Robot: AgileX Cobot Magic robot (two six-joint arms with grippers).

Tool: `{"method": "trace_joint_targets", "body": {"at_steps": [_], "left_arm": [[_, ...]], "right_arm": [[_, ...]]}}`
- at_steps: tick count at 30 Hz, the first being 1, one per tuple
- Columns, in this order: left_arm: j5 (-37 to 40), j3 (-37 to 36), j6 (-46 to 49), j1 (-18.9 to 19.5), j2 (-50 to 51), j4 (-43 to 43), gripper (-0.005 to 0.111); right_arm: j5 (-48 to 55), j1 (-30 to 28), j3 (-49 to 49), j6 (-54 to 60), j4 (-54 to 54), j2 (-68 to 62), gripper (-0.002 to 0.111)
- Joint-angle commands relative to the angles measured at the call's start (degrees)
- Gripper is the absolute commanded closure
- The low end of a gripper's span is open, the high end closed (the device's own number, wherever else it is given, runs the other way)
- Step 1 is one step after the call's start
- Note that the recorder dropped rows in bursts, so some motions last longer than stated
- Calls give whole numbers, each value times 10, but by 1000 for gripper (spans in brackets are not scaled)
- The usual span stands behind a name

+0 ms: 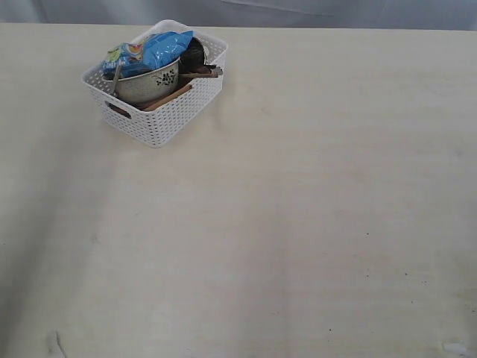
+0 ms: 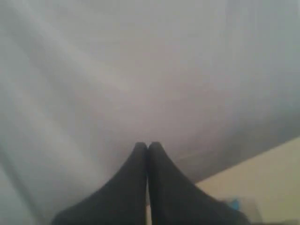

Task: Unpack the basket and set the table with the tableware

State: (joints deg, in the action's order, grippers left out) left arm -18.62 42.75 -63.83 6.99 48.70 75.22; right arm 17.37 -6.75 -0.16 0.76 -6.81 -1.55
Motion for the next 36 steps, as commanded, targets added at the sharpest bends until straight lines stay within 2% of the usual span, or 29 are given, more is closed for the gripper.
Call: {"method": "trace_joint_targets", "body": {"at_steps": [1,2,3,4,5,7,8,11,12,14,17,21,30,36], "left_arm": [[76,39,-32,3,40,247,107],[103,42,-14,3,45,247,107],[192,44,19,3,59,247,107],[235,44,46,3,65,247,107],[321,44,108,3,85,247,107],[425,44,206,3,121,229,107],[450,44,253,3,133,205,107],[477,59,478,-19,191,9,107],[489,73,606,-49,217,-109,107],[487,96,677,-82,248,-237,107],[425,108,677,-90,265,-372,107],[354,92,678,-90,258,-442,107],[242,10,675,-90,243,-458,107],[196,7,622,-90,203,-458,107]], "right_arm": [[-5,2,2,-1,1,2,108],[-5,2,2,-1,1,2,108],[-5,2,2,-1,1,2,108],[-5,2,2,-1,1,2,108],[-5,2,2,-1,1,2,108],[-5,2,2,-1,1,2,108],[-5,2,2,-1,1,2,108],[-5,2,2,-1,1,2,108],[-5,2,2,-1,1,2,108],[-5,2,2,-1,1,2,108],[-5,2,2,-1,1,2,108],[-5,2,2,-1,1,2,108],[-5,2,2,-1,1,2,108],[-4,2,2,0,1,2,108]]}}
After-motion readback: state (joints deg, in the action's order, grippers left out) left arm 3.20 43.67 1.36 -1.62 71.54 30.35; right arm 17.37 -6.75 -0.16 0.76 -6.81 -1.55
